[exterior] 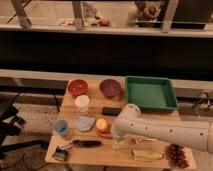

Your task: Place pepper in purple bowl

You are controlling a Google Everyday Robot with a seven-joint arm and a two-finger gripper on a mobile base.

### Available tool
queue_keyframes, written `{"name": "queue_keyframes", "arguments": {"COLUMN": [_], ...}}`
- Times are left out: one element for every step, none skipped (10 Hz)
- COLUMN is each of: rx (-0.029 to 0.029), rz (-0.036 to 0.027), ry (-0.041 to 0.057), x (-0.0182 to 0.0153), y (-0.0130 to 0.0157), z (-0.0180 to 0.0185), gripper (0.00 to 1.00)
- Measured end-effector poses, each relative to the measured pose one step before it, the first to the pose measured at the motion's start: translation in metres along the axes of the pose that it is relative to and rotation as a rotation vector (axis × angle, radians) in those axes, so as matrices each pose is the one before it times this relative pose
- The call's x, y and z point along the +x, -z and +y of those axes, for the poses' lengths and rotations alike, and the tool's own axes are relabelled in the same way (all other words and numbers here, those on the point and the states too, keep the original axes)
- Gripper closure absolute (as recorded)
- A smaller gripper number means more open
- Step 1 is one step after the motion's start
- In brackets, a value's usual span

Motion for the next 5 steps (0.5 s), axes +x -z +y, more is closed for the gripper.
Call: {"name": "queue_keyframes", "arguments": {"rx": [0.01572,0.0108,0.01409,0.00912,0.01168], "rz": [0.00397,-0.00102,0.00111,0.0007,0.00185], "ry": [-0.00031,0.00036,0.00323,0.00366,0.00743], "x": [0.0006,-0.00201,-0.00241,-0.00202,-0.0032], "y": [0.00203,0.00209,0.00409,0.00343,0.00497], "z": [-0.00182,-0.00096,-0.00201,-0.00123,-0.00218], "gripper": [0.68,0.79,0.91,0.97,1.0]}}
